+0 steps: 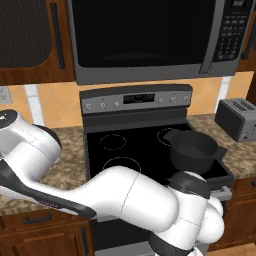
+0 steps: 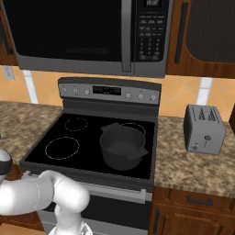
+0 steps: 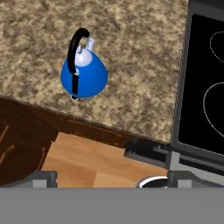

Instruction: Pick the kettle from the counter and place it on a stove burner. Then turn the burner on.

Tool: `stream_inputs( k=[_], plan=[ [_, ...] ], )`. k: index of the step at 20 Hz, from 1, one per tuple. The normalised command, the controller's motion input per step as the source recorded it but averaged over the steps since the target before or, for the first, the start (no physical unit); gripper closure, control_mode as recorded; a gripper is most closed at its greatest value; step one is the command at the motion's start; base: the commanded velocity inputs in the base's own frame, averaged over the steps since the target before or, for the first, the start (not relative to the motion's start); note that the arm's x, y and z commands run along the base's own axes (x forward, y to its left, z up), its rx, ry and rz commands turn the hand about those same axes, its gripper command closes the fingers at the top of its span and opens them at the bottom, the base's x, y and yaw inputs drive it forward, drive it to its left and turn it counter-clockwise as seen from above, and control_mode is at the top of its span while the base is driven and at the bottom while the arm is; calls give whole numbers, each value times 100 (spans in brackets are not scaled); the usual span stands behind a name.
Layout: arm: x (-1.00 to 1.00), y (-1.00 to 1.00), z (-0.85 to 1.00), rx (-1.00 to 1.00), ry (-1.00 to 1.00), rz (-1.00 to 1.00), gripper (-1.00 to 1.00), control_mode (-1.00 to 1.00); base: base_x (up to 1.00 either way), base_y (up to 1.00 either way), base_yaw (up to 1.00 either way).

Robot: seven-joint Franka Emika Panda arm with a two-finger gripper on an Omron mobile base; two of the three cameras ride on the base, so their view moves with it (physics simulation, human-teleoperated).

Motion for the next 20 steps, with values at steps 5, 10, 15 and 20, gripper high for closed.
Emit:
stream_inputs(
  k=[5, 10, 15, 20],
  plan=[
    [58, 21, -25, -6, 0, -3, -100, -100, 0, 0, 0],
    [70, 11, -38, -3, 0, 0, -100, -100, 0, 0, 0],
    [47, 53, -5, 0, 0, -2, -100, -100, 0, 0, 0],
    [34, 59, -30, 0, 0, -1, -100, -100, 0, 0, 0]
  ],
)
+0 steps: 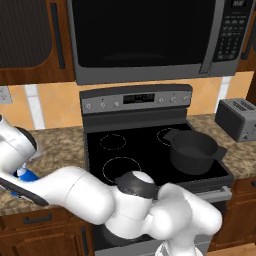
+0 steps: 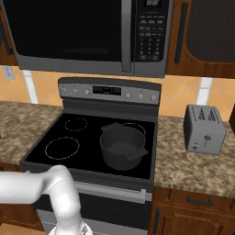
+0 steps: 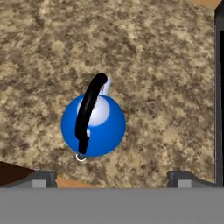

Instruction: Pick the kettle from the counter and place it on a stove burner. Then turn the burner on.

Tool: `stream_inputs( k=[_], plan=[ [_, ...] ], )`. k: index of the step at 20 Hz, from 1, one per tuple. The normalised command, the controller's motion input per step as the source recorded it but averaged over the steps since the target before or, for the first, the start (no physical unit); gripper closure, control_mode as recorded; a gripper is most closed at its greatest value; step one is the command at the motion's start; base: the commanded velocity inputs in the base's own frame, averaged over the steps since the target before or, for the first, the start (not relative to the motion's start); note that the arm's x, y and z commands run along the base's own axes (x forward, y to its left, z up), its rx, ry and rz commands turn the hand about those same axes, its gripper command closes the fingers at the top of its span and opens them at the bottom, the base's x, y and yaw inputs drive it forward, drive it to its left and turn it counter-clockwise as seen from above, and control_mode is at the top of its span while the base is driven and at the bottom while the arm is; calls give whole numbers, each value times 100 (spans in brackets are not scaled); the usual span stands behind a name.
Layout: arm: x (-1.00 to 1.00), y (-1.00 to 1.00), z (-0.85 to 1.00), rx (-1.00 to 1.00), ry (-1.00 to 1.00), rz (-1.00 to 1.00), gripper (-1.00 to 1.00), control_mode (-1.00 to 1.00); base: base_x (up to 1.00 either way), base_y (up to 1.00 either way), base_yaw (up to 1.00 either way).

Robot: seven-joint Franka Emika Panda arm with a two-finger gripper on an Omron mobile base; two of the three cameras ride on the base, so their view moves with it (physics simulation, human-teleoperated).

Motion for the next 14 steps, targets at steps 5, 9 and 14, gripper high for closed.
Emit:
stream_inputs(
  k=[5, 9, 14],
  plan=[
    [33, 54, -50, -2, 0, 0, -100, -100, 0, 0, 0],
    [34, 39, -11, 0, -2, -1, -100, -100, 0, 0, 0],
    [14, 5, -19, -6, -1, 0, -100, -100, 0, 0, 0]
  ],
)
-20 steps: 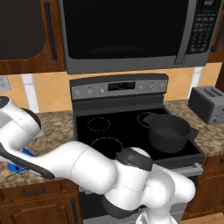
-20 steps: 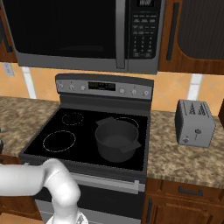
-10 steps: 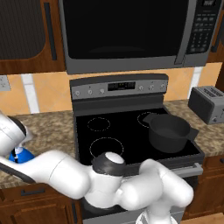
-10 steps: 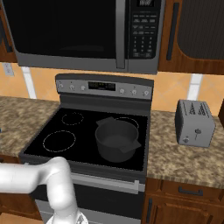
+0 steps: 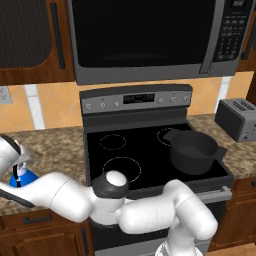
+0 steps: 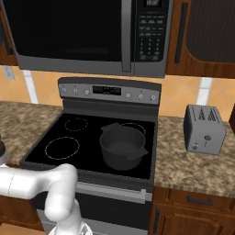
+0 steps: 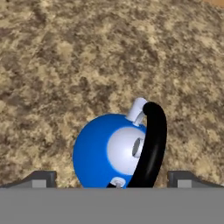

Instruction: Pick the kettle from the counter and place it on a stove burner. Then turn the burner on.

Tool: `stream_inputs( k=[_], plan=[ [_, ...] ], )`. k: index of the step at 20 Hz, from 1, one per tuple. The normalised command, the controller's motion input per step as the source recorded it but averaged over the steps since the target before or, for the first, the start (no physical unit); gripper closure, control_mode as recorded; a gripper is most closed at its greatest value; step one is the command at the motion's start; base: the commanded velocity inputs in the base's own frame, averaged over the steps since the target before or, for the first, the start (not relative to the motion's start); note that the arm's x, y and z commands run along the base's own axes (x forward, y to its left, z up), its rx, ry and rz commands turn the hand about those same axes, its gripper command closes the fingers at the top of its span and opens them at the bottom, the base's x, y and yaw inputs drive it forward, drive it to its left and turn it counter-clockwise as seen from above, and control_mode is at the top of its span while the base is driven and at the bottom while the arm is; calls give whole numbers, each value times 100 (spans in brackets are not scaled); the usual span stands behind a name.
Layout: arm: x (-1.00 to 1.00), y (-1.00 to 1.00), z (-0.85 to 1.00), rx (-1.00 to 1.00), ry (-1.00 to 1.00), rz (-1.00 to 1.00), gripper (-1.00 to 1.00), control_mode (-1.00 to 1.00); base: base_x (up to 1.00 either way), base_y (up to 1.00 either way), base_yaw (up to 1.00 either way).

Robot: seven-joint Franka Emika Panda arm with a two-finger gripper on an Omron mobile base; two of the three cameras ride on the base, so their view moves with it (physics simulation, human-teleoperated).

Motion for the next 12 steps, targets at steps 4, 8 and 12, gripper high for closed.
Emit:
stream_inputs(
  k=[4, 8, 12],
  plan=[
    [-4, -37, -32, -5, 0, 0, -100, -100, 0, 0, 0],
    [4, -5, -5, 0, 0, 0, 100, -100, 0, 0, 0],
    [8, -3, -5, 0, -3, 0, 100, -100, 0, 0, 0]
  ],
)
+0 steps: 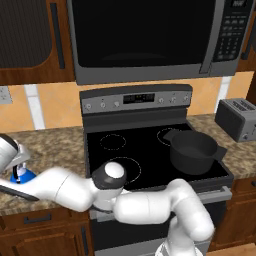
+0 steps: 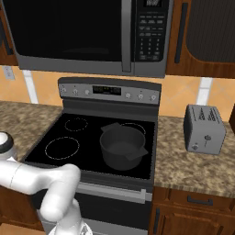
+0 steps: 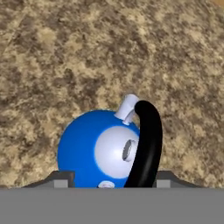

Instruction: Pick the kettle from the counter and place it on a stove burner. Then turn the burner on.

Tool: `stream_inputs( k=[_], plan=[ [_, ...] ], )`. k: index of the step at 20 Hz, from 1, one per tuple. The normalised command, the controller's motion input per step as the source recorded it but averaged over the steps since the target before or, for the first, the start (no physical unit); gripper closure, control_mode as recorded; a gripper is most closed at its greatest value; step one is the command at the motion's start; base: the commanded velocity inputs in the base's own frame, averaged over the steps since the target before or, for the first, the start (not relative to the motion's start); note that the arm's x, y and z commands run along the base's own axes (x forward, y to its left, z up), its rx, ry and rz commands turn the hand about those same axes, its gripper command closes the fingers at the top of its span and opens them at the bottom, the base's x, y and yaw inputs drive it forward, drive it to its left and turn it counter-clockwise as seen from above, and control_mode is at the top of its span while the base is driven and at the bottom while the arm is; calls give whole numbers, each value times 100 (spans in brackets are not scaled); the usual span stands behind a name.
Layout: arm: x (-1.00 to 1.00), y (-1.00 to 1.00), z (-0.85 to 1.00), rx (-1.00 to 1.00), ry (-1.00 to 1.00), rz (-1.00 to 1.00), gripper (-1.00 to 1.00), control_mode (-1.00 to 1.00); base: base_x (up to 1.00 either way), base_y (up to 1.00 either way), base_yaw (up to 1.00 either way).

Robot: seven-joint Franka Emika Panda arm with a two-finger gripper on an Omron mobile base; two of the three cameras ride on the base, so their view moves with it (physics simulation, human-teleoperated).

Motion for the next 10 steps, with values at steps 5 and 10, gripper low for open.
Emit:
stream_inputs(
  k=[5, 10],
  plan=[
    [-16, -80, -6, 0, -20, 0, 100, -100, 0, 0, 0],
    [-43, -100, 14, 2, -50, -7, 100, -100, 0, 0, 0]
  ],
)
